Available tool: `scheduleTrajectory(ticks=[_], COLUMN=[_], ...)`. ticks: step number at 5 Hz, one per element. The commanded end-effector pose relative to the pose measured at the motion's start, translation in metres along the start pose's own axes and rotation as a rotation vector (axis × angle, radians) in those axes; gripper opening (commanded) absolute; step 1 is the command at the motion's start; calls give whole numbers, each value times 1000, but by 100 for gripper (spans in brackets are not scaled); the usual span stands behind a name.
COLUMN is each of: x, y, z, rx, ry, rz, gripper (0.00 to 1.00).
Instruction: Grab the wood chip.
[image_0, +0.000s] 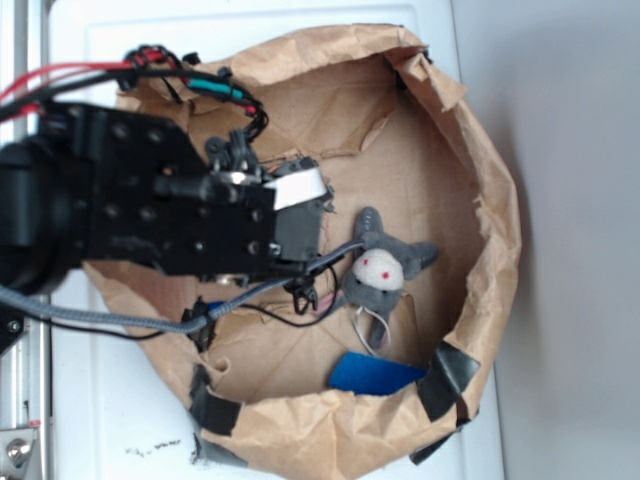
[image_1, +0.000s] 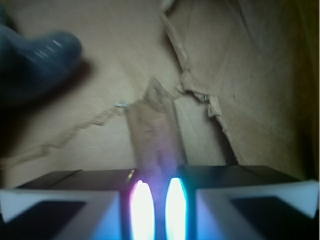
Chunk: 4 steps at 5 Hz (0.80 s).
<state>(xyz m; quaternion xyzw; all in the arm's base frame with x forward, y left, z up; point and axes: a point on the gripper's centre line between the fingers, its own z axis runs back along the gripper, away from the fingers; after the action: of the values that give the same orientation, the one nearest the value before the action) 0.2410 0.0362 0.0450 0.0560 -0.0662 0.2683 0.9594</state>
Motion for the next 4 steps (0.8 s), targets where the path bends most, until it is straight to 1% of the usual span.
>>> scheduleTrajectory(ticks=[1, 2, 3, 4], x=[36, 40, 36, 32], y=[11, 14, 12, 9], z=[105, 105, 92, 70], rx=[-159, -161, -132, -127], ry=[26, 49, 7, 6], rz=[28, 28, 6, -39], gripper=[0, 45, 100, 100])
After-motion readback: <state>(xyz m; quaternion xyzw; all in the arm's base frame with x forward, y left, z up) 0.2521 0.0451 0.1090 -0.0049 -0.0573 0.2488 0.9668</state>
